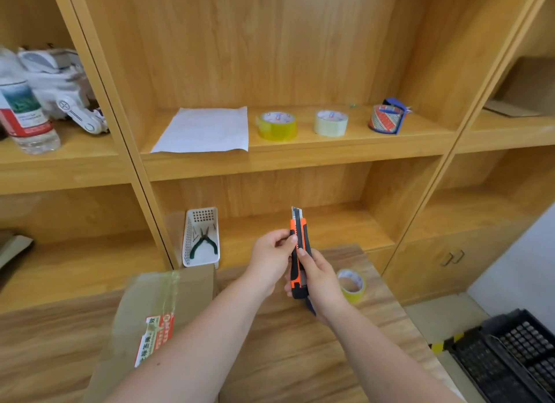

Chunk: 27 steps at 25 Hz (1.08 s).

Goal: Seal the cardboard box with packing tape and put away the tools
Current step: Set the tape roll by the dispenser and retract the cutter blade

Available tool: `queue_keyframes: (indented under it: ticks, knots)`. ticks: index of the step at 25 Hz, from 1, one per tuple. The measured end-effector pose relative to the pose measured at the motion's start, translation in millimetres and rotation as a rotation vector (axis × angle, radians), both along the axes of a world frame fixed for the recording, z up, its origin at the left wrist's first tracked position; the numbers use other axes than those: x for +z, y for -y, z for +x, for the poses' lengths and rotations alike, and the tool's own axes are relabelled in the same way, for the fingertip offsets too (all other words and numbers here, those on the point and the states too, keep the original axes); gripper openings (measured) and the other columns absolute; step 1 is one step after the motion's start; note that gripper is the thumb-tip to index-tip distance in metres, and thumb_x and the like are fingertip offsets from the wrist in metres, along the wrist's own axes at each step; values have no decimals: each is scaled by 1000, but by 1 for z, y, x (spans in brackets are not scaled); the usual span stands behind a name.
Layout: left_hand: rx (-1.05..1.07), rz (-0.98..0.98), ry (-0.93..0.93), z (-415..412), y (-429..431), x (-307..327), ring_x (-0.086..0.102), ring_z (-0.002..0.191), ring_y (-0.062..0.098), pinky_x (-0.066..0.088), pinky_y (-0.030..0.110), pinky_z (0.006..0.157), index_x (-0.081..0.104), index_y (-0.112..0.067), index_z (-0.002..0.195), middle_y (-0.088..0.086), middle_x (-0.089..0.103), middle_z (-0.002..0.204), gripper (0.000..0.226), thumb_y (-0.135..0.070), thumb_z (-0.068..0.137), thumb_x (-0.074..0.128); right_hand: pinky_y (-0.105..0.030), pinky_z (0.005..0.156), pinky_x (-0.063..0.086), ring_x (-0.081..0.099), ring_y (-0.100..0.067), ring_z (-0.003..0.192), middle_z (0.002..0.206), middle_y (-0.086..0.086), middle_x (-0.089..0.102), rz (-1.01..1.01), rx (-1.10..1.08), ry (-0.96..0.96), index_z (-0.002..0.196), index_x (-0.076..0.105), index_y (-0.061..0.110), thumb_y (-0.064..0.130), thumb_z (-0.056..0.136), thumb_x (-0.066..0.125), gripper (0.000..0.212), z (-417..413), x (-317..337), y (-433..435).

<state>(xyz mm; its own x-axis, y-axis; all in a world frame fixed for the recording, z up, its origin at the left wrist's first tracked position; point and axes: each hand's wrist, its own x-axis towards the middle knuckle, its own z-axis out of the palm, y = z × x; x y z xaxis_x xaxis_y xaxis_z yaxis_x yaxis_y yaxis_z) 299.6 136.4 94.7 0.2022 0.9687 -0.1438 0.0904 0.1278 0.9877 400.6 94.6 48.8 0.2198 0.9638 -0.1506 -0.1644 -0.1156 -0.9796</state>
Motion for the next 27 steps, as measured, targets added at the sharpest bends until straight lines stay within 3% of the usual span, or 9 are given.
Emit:
queue_keyframes:
  ticks: [3,6,12,16,20,24,27]
  knots:
    - [35,-17,-13,-1,-10,-2,65,83,21,56,45,86,73,-12,101,11,74,97,21,-15,98,53,-39,60,50,61,-31,62,75,-16,61,31,99,-31,104,60,18,30,96,48,19,4,-4,-6]
    - [47,-37,-21,-2,-16,-6,66,82,22,56,46,85,73,-19,90,7,73,90,22,-15,98,53,-43,66,51,61,-31,71,85,-17,60,39,214,-71,117,54,17,27,96,49,24,8,-10,-10]
    - [41,-84,-46,-4,-28,-25,70,84,23,57,42,80,73,-18,88,9,75,90,23,-17,98,52,-43,77,53,62,-30,83,99,-19,57,-13,335,-87,127,45,8,6,97,45,29,18,-27,-19]
    - [101,-149,-32,-2,-41,-50,64,81,19,53,28,75,70,-18,85,6,71,87,24,-15,99,51,-47,81,56,65,-32,89,99,-16,62,-86,243,-191,119,50,3,11,93,56,29,21,-47,-20]
    - [177,-293,-55,2,-59,-92,57,70,13,49,27,80,70,-8,101,4,66,86,20,-15,99,51,-39,69,60,68,-27,74,95,-17,69,-268,169,-123,109,54,-4,17,86,66,33,26,-84,-11]
    - [241,-446,-106,14,-72,-141,55,64,12,49,26,69,70,-5,107,2,65,80,22,-17,98,54,-35,62,58,68,-25,61,82,-16,73,-383,47,-24,100,60,-6,13,87,64,23,29,-126,-17]
    - [305,-582,-71,25,-82,-174,68,90,25,52,36,85,63,-9,118,9,71,103,26,-11,92,62,-32,61,58,67,-21,59,82,-14,72,-459,-24,18,98,62,1,13,88,62,15,28,-154,-26]
